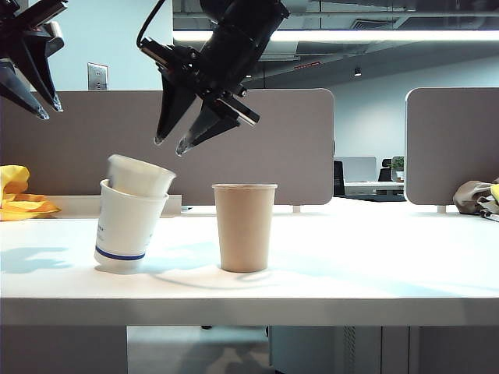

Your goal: Pick up all the paper cups on the table one by one and stack them together.

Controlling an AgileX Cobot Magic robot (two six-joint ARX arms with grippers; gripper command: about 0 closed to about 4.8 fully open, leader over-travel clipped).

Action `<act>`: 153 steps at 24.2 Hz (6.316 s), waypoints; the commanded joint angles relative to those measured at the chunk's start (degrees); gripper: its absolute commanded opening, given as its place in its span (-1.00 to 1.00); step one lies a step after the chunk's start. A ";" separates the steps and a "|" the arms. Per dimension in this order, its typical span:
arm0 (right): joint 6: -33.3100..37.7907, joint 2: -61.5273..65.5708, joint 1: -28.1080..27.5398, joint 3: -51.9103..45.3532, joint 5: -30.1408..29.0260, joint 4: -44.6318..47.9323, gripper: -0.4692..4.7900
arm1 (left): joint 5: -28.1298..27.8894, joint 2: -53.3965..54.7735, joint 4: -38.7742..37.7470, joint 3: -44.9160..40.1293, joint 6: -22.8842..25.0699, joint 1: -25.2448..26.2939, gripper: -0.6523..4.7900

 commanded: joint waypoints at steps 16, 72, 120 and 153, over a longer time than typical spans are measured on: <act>-4.81 -0.26 -2.54 22.97 7.76 -15.26 -0.31 | 1.66 4.98 1.49 -1.49 0.37 -3.13 -0.43; -0.46 -1.68 -2.54 27.82 8.94 -28.26 -0.31 | -2.84 13.31 0.90 -0.02 1.42 -7.45 -0.43; -0.48 -1.68 -2.58 27.82 6.78 -28.24 -0.31 | -7.37 20.55 -6.01 8.46 3.43 -11.06 -0.72; -1.66 -3.65 -11.21 27.80 10.62 -28.30 -0.31 | -4.22 15.19 -7.76 18.21 -0.04 -19.61 -0.78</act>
